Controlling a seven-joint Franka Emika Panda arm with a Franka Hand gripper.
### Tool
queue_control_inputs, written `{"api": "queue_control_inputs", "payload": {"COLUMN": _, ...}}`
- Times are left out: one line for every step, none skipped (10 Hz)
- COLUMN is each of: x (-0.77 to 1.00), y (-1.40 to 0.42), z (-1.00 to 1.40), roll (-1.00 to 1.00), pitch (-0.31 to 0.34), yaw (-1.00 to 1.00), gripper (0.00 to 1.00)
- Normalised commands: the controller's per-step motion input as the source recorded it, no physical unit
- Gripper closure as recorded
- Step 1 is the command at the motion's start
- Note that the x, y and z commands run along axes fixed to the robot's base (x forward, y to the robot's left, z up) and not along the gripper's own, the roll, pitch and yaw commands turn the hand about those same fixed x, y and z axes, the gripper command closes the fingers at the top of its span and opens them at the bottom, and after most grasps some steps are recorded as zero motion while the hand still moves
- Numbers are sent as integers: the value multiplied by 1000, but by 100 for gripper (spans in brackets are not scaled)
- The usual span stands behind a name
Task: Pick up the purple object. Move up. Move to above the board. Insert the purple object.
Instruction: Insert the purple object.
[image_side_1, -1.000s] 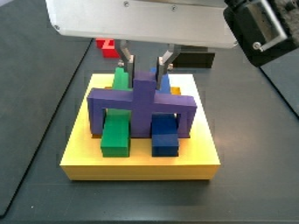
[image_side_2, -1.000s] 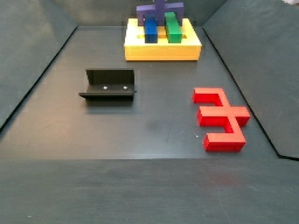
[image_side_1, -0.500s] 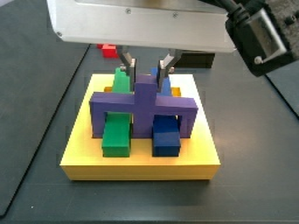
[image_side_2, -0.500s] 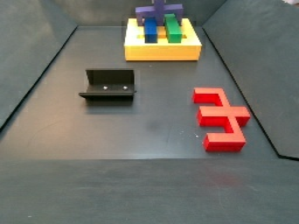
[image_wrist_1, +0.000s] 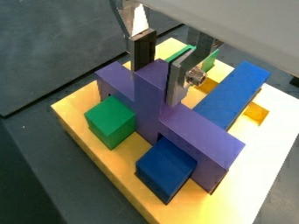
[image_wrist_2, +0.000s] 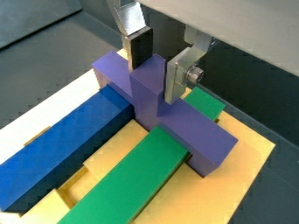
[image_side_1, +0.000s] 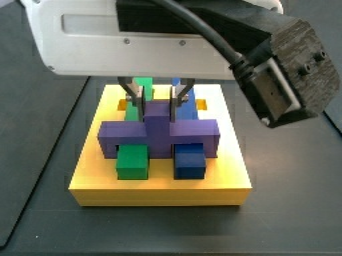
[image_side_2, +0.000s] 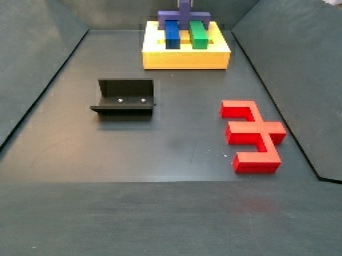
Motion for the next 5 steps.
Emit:
{"api": "queue_control_inputs", "payload": {"x": -191, "y": -80, "z": -237, "roll": 23, "pitch": -111, "yaw": 0, "gripper": 100}}
{"api": "queue_control_inputs", "payload": {"x": 0, "y": 0, "z": 0, "roll": 4, "pitch": 0, "yaw": 0, "gripper": 100}}
{"api": "queue_control_inputs", "payload": {"x": -31, "y": 0, "z": 0, "roll": 0, "pitch": 0, "yaw": 0, "gripper": 100}}
{"api": "queue_control_inputs", "payload": {"x": -80, "y": 114, "z": 46, "roll": -120, "pitch": -123, "yaw": 0, "gripper": 100}}
{"api": "queue_control_inputs", "payload": {"x": -123, "y": 0, "z": -6, "roll": 0, "pitch": -11, "yaw": 0, "gripper": 100}}
